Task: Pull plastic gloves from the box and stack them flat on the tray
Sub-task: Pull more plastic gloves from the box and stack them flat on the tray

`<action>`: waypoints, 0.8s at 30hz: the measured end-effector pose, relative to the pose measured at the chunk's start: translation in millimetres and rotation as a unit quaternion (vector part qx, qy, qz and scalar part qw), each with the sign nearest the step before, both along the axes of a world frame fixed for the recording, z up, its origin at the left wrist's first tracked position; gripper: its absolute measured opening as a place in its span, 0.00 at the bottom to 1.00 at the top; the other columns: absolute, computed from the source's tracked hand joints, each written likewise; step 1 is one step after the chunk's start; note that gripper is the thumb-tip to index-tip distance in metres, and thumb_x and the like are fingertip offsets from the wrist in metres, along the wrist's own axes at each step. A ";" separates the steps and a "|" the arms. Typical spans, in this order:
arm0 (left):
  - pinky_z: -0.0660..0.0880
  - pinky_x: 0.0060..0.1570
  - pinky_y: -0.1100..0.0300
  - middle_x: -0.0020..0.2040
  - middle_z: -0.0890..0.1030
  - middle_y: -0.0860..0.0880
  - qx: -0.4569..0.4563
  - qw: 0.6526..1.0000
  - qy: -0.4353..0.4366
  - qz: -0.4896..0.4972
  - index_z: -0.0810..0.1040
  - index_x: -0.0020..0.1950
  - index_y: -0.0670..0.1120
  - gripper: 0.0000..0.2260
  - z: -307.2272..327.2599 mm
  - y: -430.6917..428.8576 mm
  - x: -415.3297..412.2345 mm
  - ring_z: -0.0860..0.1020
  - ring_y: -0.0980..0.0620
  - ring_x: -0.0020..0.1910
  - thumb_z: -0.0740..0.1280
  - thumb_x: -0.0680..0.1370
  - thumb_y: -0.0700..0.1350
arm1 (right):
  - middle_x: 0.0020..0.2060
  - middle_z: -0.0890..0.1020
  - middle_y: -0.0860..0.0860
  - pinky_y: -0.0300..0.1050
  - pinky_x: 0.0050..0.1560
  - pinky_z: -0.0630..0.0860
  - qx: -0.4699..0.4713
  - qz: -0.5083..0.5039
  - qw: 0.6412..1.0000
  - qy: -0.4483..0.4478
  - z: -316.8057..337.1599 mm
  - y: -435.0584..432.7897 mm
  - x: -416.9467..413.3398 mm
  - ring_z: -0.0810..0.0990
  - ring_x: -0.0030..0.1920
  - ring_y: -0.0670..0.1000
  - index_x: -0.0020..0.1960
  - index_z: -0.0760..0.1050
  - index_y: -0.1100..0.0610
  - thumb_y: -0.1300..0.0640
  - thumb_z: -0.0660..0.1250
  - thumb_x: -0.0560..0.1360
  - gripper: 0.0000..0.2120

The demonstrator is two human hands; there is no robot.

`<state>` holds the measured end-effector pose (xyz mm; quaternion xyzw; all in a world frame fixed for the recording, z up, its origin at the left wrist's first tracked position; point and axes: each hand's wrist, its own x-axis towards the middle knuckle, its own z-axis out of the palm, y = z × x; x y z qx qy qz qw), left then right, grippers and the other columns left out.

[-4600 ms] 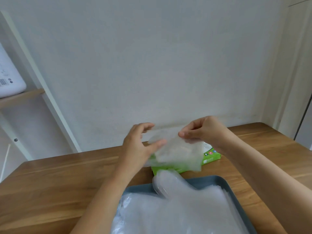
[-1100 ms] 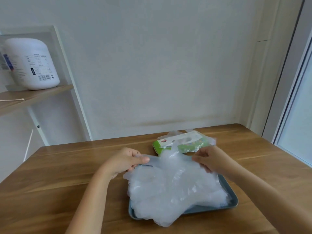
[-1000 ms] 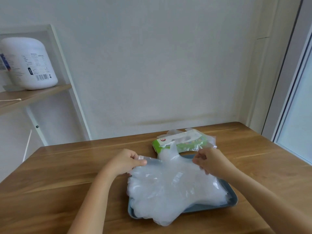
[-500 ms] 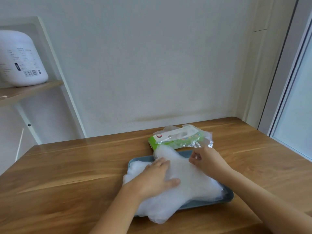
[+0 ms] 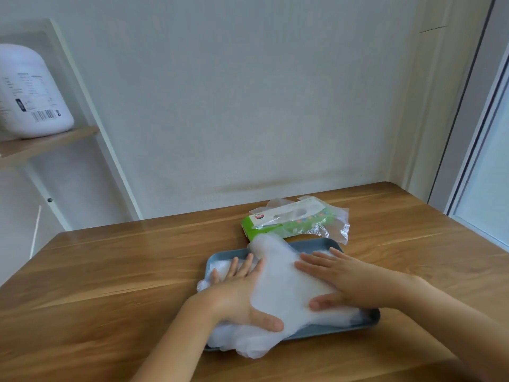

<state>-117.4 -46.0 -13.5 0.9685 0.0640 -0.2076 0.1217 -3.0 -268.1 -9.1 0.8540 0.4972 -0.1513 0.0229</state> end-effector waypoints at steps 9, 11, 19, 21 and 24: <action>0.34 0.73 0.41 0.76 0.29 0.56 -0.011 1.000 0.018 -0.005 0.30 0.75 0.58 0.56 -3.0 8.7 2.9 0.29 0.51 0.75 0.69 0.65 0.71 | 0.54 0.80 0.50 0.33 0.38 0.71 0.346 -0.346 0.871 0.050 4.5 -2.9 77.9 0.77 0.44 0.42 0.63 0.75 0.56 0.49 0.65 0.77 0.17; 0.33 0.73 0.41 0.76 0.29 0.56 -0.009 1.000 0.016 -0.007 0.30 0.76 0.58 0.57 -3.2 9.3 2.9 0.29 0.51 0.75 0.69 0.65 0.71 | 0.60 0.78 0.56 0.39 0.42 0.73 0.330 -0.410 0.846 0.088 2.2 2.4 102.1 0.75 0.48 0.49 0.68 0.69 0.61 0.48 0.65 0.77 0.24; 0.35 0.74 0.40 0.76 0.31 0.56 -0.020 1.000 0.013 -0.004 0.31 0.76 0.58 0.56 -0.7 7.9 3.4 0.30 0.51 0.75 0.70 0.65 0.70 | 0.55 0.80 0.57 0.49 0.53 0.75 0.348 -0.502 0.757 0.232 5.4 20.6 146.1 0.77 0.52 0.56 0.62 0.74 0.66 0.42 0.76 0.64 0.36; 0.35 0.74 0.40 0.77 0.31 0.56 -0.023 1.000 0.009 -0.001 0.32 0.76 0.58 0.56 -1.5 7.9 2.8 0.31 0.51 0.75 0.70 0.66 0.70 | 0.53 0.79 0.58 0.48 0.49 0.74 0.353 -0.518 0.750 0.213 7.7 25.5 147.1 0.76 0.50 0.56 0.61 0.73 0.68 0.51 0.77 0.67 0.30; 0.35 0.74 0.40 0.77 0.32 0.56 -0.022 1.000 0.003 -0.004 0.33 0.77 0.58 0.55 -2.8 9.8 3.1 0.31 0.51 0.76 0.70 0.66 0.70 | 0.47 0.80 0.57 0.49 0.47 0.77 0.351 -0.515 0.767 0.149 9.0 29.5 144.0 0.79 0.49 0.57 0.53 0.77 0.68 0.57 0.76 0.69 0.19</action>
